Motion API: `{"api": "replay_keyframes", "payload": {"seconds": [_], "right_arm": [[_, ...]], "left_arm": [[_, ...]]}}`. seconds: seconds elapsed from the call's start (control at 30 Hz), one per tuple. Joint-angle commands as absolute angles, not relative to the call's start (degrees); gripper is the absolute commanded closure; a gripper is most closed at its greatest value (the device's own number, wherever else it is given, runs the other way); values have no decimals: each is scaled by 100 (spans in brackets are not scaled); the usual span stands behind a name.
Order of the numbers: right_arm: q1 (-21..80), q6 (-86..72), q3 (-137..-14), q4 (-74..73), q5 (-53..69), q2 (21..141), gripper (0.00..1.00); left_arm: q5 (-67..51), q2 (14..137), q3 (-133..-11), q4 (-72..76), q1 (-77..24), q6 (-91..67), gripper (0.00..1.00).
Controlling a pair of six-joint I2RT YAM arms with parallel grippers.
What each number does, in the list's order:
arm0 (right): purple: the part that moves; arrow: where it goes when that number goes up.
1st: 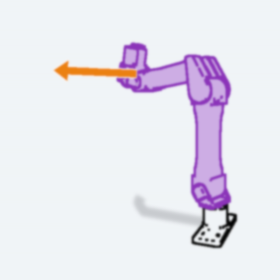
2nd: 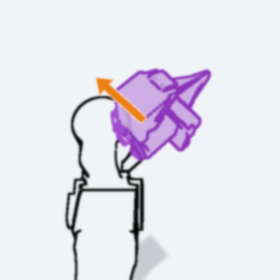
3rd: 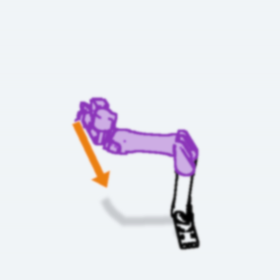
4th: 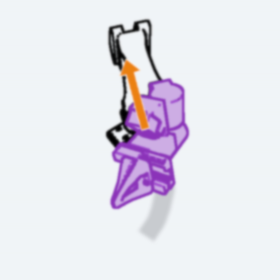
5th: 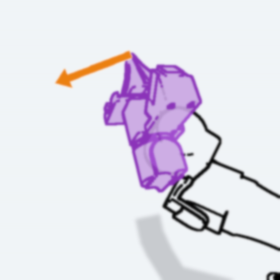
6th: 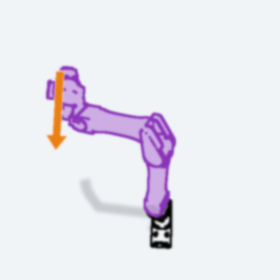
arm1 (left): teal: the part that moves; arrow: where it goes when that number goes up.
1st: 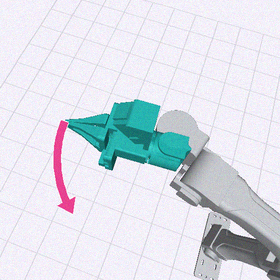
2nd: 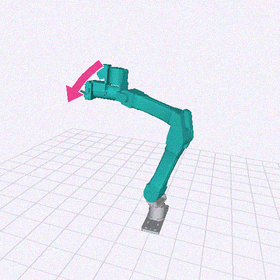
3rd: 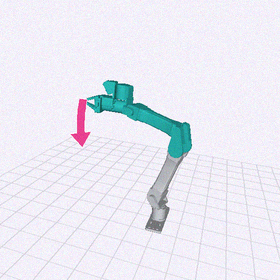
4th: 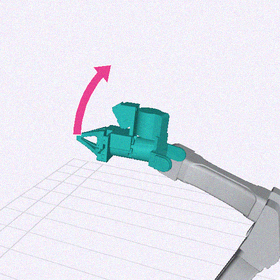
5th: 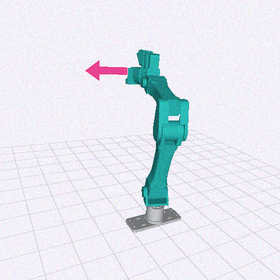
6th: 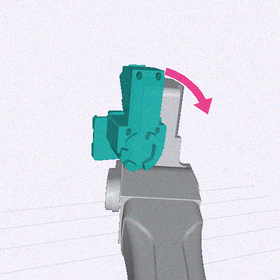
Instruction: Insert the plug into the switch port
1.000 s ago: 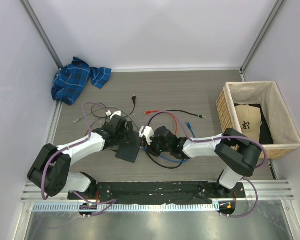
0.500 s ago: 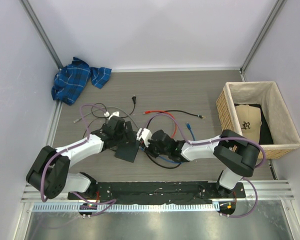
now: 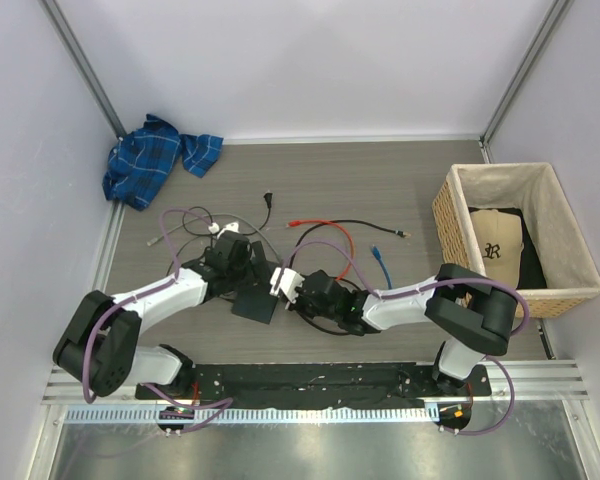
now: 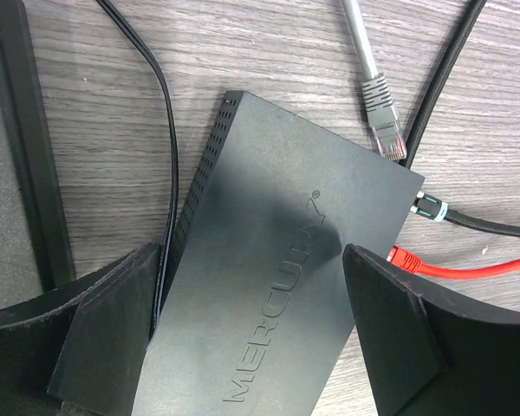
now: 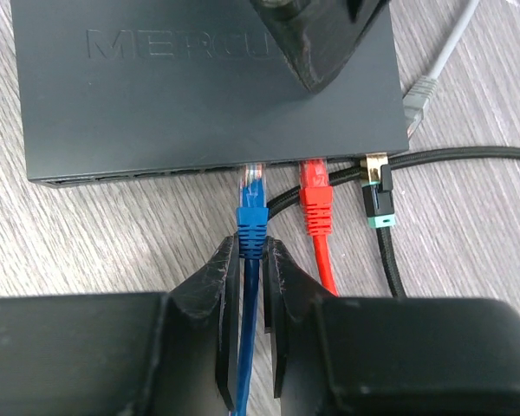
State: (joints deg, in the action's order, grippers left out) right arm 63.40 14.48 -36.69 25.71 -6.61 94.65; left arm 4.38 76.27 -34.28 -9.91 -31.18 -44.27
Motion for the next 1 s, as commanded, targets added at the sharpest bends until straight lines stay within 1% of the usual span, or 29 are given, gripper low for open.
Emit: {"api": "replay_keyframes", "payload": {"seconds": [0.0,0.2,0.53,0.6,0.7,0.97], "right_arm": [[6434,1652,-3893,3622,-326,9509,99],[6434,1346,-4578,2971,-79,9729,99],[6416,1064,-4816,3304,-141,9861,99],[6416,1107,-4860,3366,-71,9783,99],[6399,1274,-4974,3235,360,9651,99],[6311,1468,-5150,3313,606,9510,99]], "left_arm": [[-553,7884,-3401,-958,-3208,-4562,12],[-729,7849,-3366,-940,-3217,-4579,12],[-967,7708,-3226,-660,-3445,-4869,14],[-1010,7752,-3252,-607,-3515,-4896,14],[-1072,7787,-3261,-615,-3568,-4852,14],[-1353,7682,-3243,-642,-3630,-4746,14]]}}
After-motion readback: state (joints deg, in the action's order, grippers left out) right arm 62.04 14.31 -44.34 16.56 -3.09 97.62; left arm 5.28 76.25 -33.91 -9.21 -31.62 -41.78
